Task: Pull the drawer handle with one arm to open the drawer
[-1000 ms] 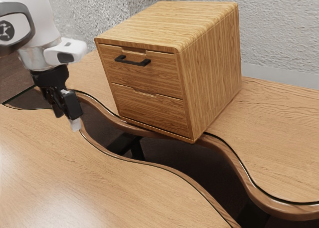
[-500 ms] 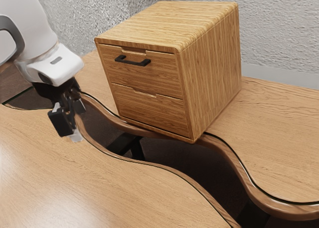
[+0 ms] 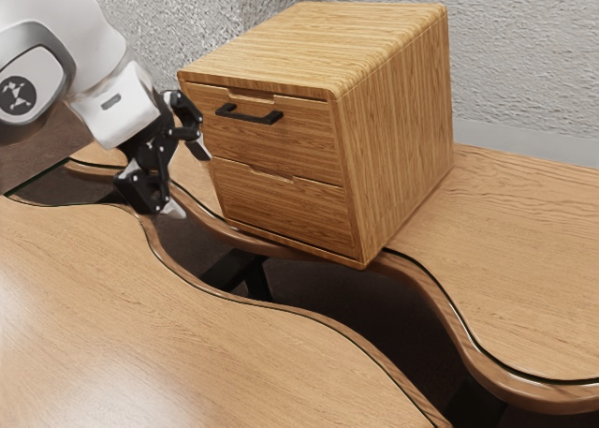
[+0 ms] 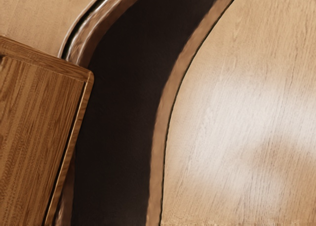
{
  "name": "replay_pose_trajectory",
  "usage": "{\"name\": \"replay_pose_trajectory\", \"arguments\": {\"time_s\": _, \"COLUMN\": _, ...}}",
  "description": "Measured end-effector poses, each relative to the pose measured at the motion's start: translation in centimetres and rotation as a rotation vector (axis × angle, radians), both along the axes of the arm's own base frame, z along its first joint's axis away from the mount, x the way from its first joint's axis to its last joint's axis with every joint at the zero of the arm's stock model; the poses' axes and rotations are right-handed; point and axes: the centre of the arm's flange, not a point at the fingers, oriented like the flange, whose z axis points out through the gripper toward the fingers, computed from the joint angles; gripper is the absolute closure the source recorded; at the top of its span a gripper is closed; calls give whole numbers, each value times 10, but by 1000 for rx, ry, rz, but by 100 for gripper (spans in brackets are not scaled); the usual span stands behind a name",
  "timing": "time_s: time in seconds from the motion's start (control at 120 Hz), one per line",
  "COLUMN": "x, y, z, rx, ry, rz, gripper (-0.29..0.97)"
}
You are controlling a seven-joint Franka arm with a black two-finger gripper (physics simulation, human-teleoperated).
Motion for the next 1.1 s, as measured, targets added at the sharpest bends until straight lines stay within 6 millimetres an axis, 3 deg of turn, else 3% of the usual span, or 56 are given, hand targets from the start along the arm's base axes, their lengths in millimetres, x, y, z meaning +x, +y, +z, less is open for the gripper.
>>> {"name": "replay_pose_trajectory", "arguments": {"time_s": 0.183, "x": 22, "y": 3, "z": 21, "rx": 78, "ry": -60, "rz": -66, "gripper": 0}}
{"name": "replay_pose_trajectory", "arguments": {"time_s": 0.417, "x": 49, "y": 37, "z": 5, "rx": 105, "ry": -47, "rz": -65, "gripper": 0}}
{"name": "replay_pose_trajectory", "arguments": {"time_s": 0.583, "x": 77, "y": 39, "z": 1, "rx": 116, "ry": -59, "rz": -80, "gripper": 0}}
{"name": "replay_pose_trajectory", "arguments": {"time_s": 0.733, "x": 84, "y": 47, "z": -6, "rx": 117, "ry": -54, "rz": -85, "gripper": 0}}
{"name": "replay_pose_trajectory", "arguments": {"time_s": 0.817, "x": 87, "y": 60, "z": 0, "rx": 122, "ry": -70, "rz": -68, "gripper": 0}}
{"name": "replay_pose_trajectory", "arguments": {"time_s": 0.992, "x": 104, "y": 86, "z": -6, "rx": 124, "ry": -73, "rz": -31, "gripper": 0}}
{"name": "replay_pose_trajectory", "arguments": {"time_s": 1.1, "x": 106, "y": 87, "z": -7, "rx": 114, "ry": -78, "rz": -36, "gripper": 0}}
